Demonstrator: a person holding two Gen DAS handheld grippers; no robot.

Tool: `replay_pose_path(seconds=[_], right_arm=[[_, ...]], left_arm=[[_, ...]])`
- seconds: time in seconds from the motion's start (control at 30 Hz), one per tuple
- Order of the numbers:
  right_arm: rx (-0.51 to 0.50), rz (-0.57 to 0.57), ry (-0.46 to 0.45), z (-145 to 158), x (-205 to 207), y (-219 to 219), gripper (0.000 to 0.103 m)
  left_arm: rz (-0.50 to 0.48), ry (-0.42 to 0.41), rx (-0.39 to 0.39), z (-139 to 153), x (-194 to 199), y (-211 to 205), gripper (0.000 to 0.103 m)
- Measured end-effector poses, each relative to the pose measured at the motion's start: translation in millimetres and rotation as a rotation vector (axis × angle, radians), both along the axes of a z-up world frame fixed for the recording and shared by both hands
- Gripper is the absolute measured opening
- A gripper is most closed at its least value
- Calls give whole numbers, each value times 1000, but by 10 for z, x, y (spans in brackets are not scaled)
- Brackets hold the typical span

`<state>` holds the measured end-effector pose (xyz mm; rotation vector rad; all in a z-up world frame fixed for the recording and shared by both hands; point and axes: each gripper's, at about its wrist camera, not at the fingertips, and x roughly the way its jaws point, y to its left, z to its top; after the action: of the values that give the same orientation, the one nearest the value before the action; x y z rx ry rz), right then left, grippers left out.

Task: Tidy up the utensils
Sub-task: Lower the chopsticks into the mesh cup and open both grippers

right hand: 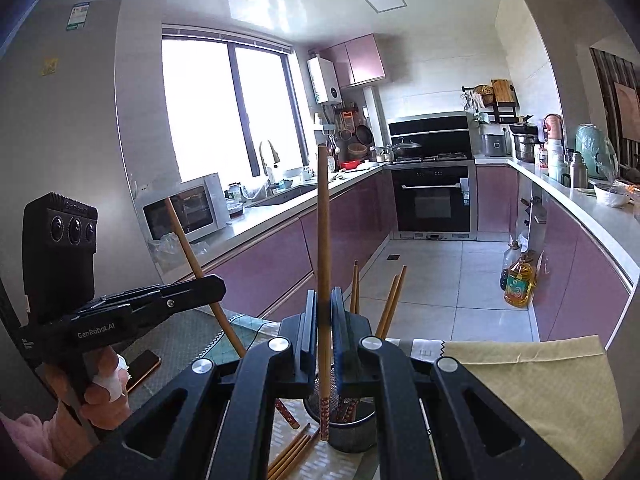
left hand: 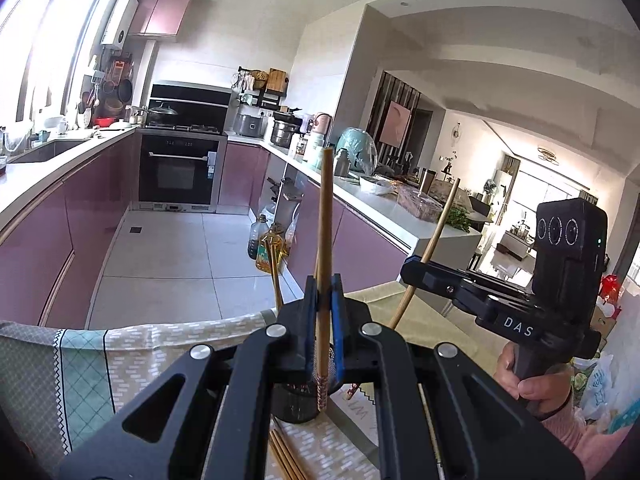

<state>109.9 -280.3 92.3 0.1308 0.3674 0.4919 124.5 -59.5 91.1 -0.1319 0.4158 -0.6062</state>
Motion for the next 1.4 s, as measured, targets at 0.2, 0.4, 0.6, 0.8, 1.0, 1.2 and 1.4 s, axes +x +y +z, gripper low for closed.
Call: replay_pose_path(seconds=[0.2, 0.4, 0.6, 0.8, 1.0, 1.2, 1.4], right_arm=[[9, -14, -3, 25, 120, 11, 6], [12, -23, 23, -57, 263, 39, 6], [-13, -40, 61, -193, 394, 85, 6], [-35, -45, 99, -321, 469, 118, 6], [-64, -34, 150, -432, 535, 154, 6], [-92, -26, 218, -563, 647, 214, 6], [-94, -31, 253, -666, 747, 249, 6]], left_arm=[[12, -8, -6, 77, 153, -67, 7], [34, 10, 34, -10, 273, -167, 7], [40, 50, 86, -186, 353, -255, 7], [25, 79, 138, -282, 423, -338, 7], [9, 106, 180, -377, 490, -384, 7], [3, 149, 216, -519, 596, -436, 7], [8, 187, 220, -606, 725, -491, 8]])
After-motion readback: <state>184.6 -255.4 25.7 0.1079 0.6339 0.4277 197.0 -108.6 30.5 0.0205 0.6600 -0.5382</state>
